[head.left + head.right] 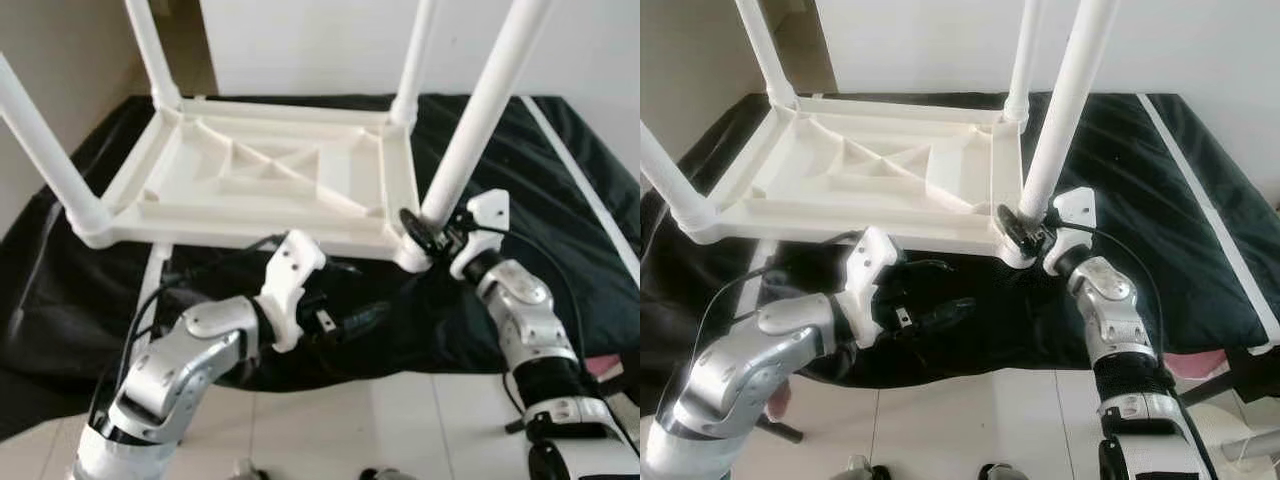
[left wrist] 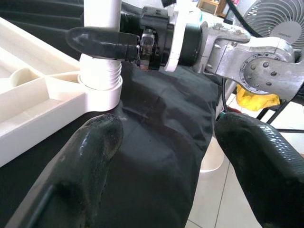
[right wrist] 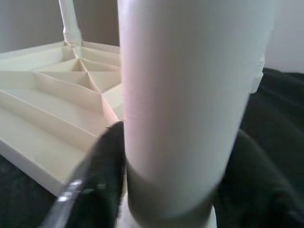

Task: Building children table

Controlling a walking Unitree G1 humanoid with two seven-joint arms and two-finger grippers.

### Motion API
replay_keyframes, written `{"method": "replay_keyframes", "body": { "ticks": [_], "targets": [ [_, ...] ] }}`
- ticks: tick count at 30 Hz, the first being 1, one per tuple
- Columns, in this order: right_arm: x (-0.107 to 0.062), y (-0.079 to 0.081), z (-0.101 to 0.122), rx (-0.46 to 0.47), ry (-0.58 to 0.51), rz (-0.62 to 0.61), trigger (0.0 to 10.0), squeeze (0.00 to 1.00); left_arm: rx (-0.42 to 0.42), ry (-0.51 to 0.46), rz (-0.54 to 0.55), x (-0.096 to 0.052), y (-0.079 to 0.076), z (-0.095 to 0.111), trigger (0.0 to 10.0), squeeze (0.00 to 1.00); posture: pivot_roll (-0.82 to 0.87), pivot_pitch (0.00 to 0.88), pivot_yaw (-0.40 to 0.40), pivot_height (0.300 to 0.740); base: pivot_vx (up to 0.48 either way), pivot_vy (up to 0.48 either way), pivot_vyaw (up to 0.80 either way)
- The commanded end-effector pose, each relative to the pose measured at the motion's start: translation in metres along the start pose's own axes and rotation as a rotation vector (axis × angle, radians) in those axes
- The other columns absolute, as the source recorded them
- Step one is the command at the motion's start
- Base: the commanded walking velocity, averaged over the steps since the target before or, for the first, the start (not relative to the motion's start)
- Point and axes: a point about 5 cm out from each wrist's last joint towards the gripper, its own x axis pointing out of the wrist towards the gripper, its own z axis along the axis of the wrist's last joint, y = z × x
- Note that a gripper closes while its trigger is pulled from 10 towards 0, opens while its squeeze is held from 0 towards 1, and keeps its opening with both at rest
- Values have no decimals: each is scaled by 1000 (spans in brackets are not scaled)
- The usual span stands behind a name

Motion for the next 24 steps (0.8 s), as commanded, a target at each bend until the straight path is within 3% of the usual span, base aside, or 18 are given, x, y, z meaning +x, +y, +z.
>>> {"method": "replay_keyframes", "body": {
  "ticks": [1, 9, 10, 17, 19, 23, 24],
  "targets": [
    [-4, -3, -6, 15, 23, -2, 0, 0, -2, 3, -49, 1, -3, 0, 10000, 0, 12, 121, 6, 740, 0, 0, 0],
    [-11, -4, -19, 41, 75, -28, 0, 0, -1, 6, -53, 1, -4, 0, 10000, 0, 10, 122, 8, 740, 0, 0, 0],
    [-13, -6, -23, 48, 104, -76, 10000, 0, -2, 6, -54, 1, -4, -1, 10000, 0, 7, 121, 6, 740, 0, 0, 0],
    [-13, -6, -26, 62, 120, -132, 10000, 0, -3, 5, -55, 1, -4, -1, 10000, 0, 7, 122, 4, 740, 0, 0, 0],
    [-12, -6, -27, 98, 134, -248, 10000, 0, -6, 1, -55, 2, -6, -1, 10000, 0, 2, 113, -7, 740, 0, 0, 0],
    [-12, -6, -27, 98, 134, -248, 10000, 0, -6, 1, -55, 2, -6, -1, 10000, 0, 2, 113, -7, 740, 0, 0, 0],
    [-11, -4, -28, 107, 150, -316, 10000, 0, -7, 0, -56, 3, -6, -2, 10000, 0, 1, 112, -8, 740, 0, 0, 0]
  ]
}}
